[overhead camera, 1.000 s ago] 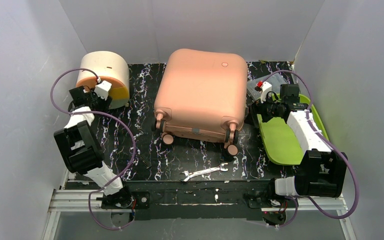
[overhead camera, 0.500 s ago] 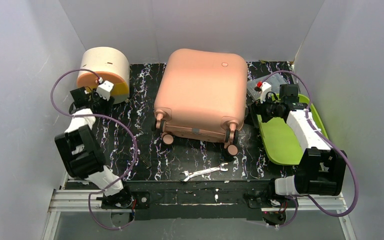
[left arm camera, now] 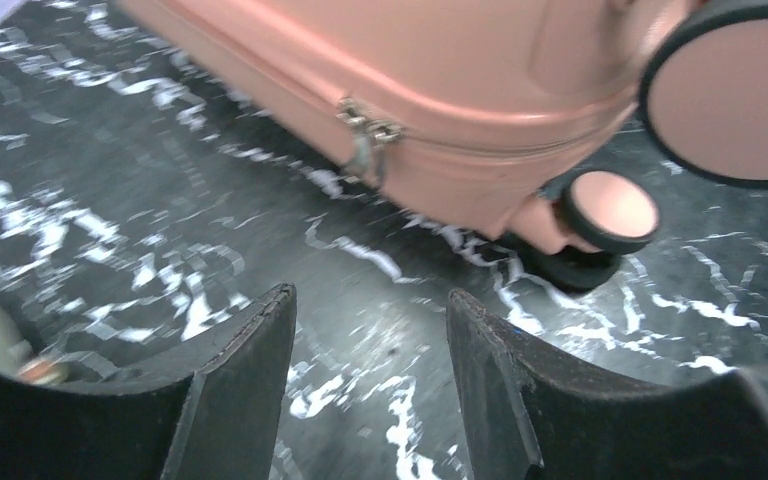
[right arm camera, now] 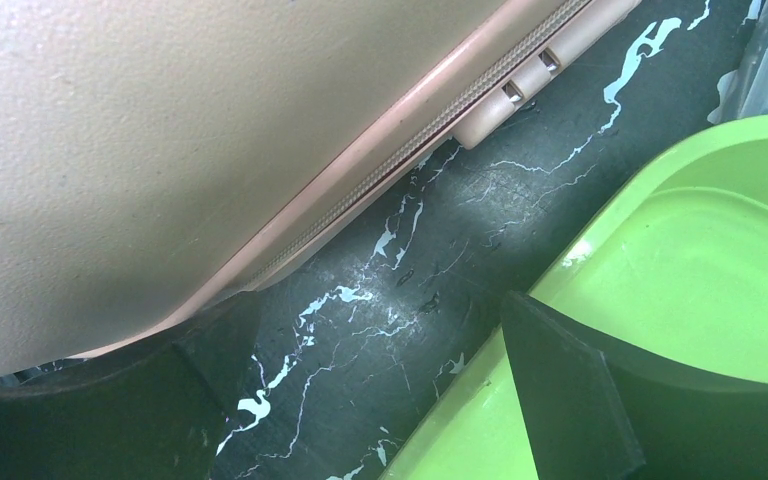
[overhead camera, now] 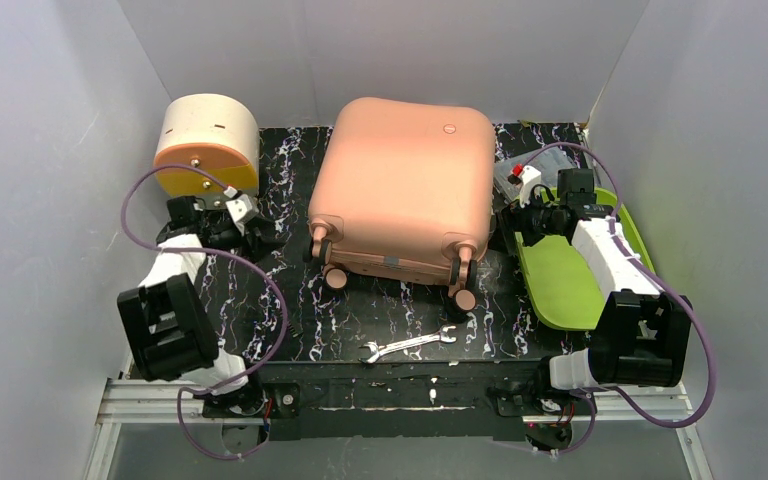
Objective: Open, take out, and arrange the luggage
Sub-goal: Move the storage box to the corner of the board, then grab the zipper of the luggage.
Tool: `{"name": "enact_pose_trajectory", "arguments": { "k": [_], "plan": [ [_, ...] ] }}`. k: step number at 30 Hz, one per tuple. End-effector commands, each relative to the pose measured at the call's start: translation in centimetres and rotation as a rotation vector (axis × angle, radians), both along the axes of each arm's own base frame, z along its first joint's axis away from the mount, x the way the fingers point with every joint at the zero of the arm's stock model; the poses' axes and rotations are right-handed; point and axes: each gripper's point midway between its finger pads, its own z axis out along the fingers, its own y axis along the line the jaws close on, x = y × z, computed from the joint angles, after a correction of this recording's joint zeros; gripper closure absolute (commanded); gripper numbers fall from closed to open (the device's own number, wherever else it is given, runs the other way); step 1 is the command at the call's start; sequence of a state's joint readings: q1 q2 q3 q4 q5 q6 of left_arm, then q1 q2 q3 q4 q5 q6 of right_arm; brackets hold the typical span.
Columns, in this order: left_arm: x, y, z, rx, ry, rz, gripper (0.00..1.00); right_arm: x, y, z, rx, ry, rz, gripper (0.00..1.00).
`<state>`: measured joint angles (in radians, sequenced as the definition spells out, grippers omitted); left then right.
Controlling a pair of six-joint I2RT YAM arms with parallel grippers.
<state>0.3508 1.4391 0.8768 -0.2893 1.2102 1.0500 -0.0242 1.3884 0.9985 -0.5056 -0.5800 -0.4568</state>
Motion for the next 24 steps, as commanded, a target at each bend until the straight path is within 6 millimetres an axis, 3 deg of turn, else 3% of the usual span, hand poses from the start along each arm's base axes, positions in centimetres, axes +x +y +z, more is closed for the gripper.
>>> {"name": "enact_pose_trajectory", "arguments": {
  "k": [1,6,12,24],
  "plan": [
    [-1.1,-3.7,0.9,-0.167,-0.012,-0.178,0.44,0.0,0.2,0.6,0.011,-0.023,0.016,0.0],
    [-0.7,-5.6,1.0,-0.193,0.004,-0.274,0.45,0.0,0.1,0.2,0.004,-0.011,0.013,0.0],
    [-0.1,-7.5,-0.6,-0.164,0.034,-0.346,0.46,0.0,0.0,-0.1,0.002,-0.002,0.014,0.0],
    [0.8,-8.1,-2.1,-0.159,0.067,-0.372,0.58,0.0,0.1,-0.2,0.007,0.003,0.016,0.0]
  ]
}}
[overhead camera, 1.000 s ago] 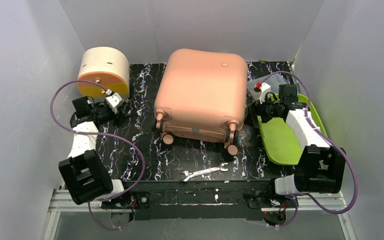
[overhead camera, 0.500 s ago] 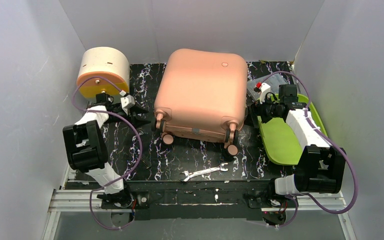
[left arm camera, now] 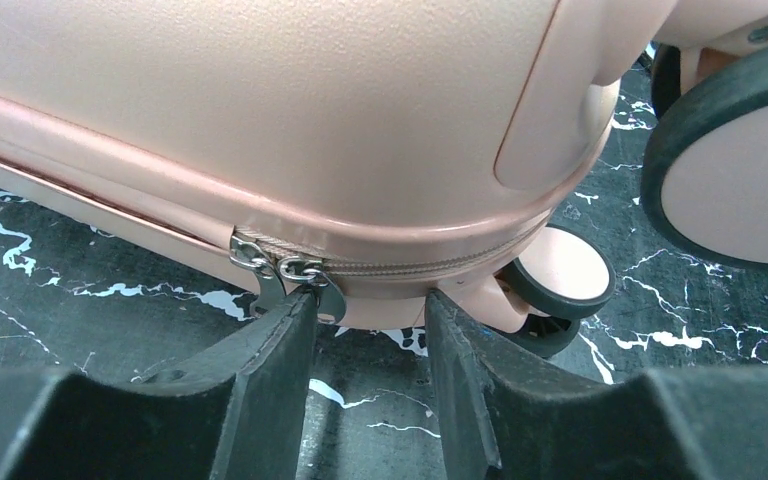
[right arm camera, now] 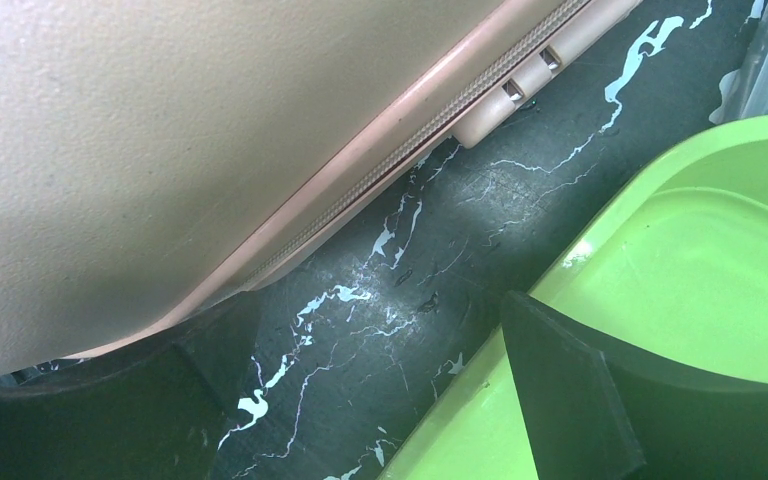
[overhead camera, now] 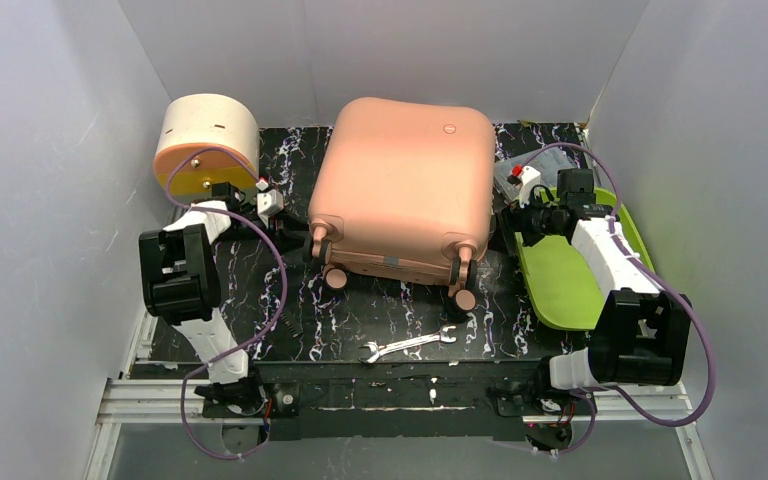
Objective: Open, take out, and arrange the luggage
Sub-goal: Grab the zipper of the luggage.
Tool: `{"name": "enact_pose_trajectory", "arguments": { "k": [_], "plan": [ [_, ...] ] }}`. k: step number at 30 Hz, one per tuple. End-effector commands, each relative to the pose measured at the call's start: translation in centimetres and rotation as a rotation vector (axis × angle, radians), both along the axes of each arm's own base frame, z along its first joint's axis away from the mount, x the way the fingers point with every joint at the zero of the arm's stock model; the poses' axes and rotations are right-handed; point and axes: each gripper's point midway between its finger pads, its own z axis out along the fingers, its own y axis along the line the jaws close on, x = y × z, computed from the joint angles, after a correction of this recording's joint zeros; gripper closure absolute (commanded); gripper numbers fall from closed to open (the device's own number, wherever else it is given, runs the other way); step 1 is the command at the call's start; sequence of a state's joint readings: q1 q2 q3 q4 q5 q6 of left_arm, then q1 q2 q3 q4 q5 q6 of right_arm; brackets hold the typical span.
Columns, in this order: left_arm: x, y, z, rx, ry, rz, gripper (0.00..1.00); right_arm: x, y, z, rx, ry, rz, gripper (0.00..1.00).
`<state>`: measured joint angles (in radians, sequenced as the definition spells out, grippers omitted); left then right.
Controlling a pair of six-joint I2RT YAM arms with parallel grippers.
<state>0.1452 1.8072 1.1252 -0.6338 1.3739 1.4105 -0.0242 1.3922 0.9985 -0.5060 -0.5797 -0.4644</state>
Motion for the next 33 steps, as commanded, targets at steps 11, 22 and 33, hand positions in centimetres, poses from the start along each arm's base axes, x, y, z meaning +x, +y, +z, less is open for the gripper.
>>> {"name": "enact_pose_trajectory", "arguments": {
  "k": [11,22,33],
  "plan": [
    [1.0,-0.4,0.3,-0.019,0.0,-0.019,0.71,0.0,0.1,-0.1,0.011,0.005,0.012,0.0],
    [1.6,-0.5,0.1,-0.025,0.019,-0.02,0.96,0.0,0.2,-0.1,0.012,0.004,0.014,0.0],
    [-0.9,-0.8,1.8,-0.044,0.017,-0.085,1.0,-0.1,0.2,-0.2,0.011,0.008,0.016,0.0]
  ]
}}
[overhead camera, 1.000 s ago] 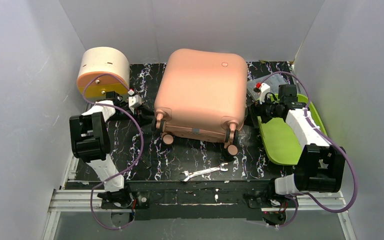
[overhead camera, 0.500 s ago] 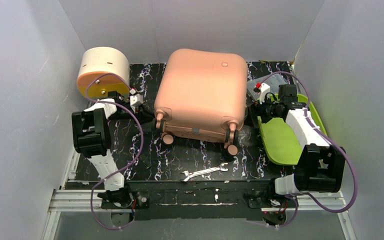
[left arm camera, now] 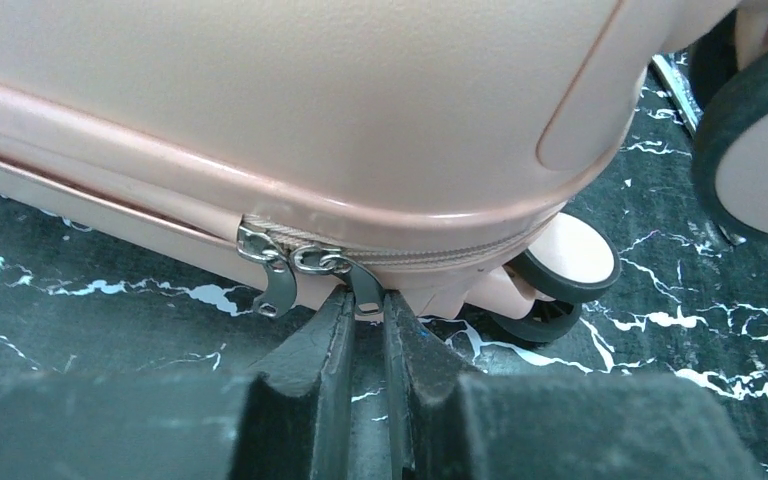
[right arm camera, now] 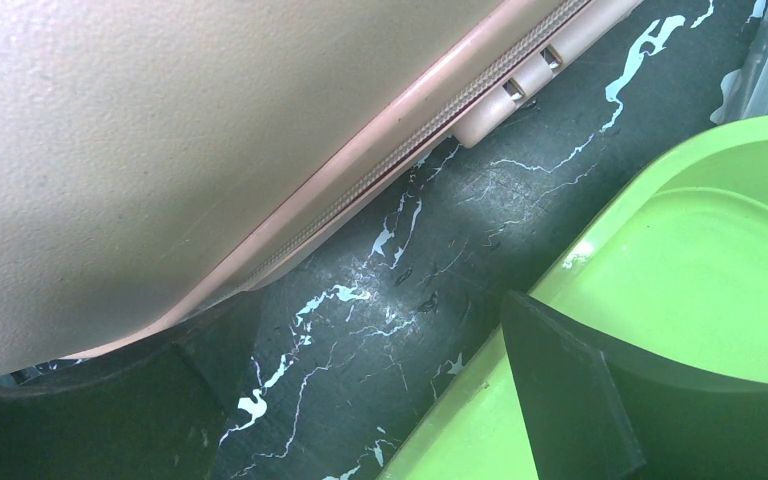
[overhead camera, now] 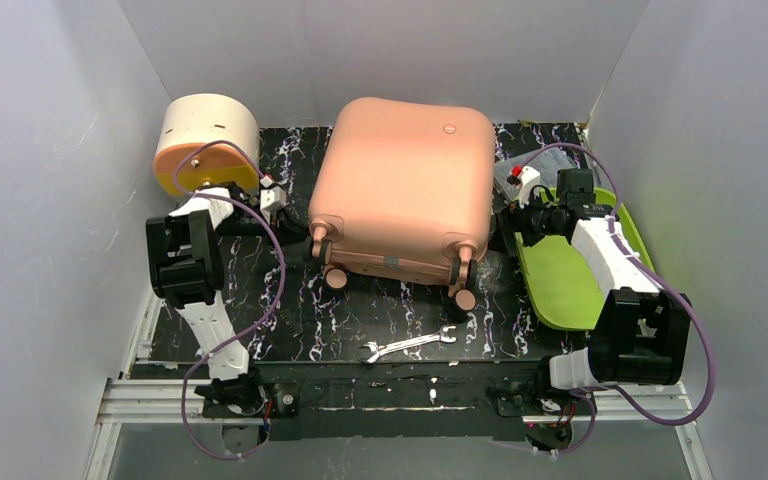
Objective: Open, take out, and arrange the luggage
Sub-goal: Grab the zipper of the luggage, then unzip the zipper of the luggage.
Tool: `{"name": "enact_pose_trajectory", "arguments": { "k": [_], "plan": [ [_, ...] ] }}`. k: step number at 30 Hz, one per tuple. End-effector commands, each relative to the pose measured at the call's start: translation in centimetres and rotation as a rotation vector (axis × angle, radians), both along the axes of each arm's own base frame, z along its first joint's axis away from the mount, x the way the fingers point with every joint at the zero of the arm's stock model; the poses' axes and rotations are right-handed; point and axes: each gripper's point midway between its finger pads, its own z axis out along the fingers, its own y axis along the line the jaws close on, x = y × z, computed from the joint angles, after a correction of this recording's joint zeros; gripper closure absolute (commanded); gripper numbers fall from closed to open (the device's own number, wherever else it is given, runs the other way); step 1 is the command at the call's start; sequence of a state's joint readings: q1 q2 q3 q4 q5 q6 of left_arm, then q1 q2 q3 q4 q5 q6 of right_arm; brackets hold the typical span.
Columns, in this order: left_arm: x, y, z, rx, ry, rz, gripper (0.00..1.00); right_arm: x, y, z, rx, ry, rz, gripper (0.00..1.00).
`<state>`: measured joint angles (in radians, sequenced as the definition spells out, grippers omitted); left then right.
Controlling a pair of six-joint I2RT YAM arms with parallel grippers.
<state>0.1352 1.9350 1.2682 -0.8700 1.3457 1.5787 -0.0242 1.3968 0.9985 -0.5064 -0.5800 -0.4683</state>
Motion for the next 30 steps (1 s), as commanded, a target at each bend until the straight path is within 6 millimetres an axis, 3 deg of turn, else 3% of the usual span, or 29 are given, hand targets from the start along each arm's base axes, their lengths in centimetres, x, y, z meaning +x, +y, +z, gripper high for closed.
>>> {"name": "enact_pose_trajectory", "arguments": {
  "k": [1,10,16,23,30],
  "plan": [
    [-1.8,-0.8,3.1,-0.068,-0.046,-0.045,1.0,-0.1,0.2,-0.1,0.013,0.005,0.014,0.0],
    [-4.5,-0.2,5.0,-0.134,-0.073,-0.044,1.0,-0.1,0.4,-0.1,0.023,0.012,0.019,0.0],
    [-5.7,-0.3,4.9,-0.141,-0.101,-0.04,1.0,-0.1,0.5,0.0,0.034,0.013,0.018,0.0],
    [-6.1,-0.5,5.2,-0.159,-0.126,-0.014,1.0,0.2,0.9,-0.1,0.065,0.033,0.001,0.0],
    [-5.6,-0.4,5.3,-0.175,-0.124,0.019,1.0,0.2,2.8,-0.3,0.042,0.053,0.034,0.0]
  ]
}}
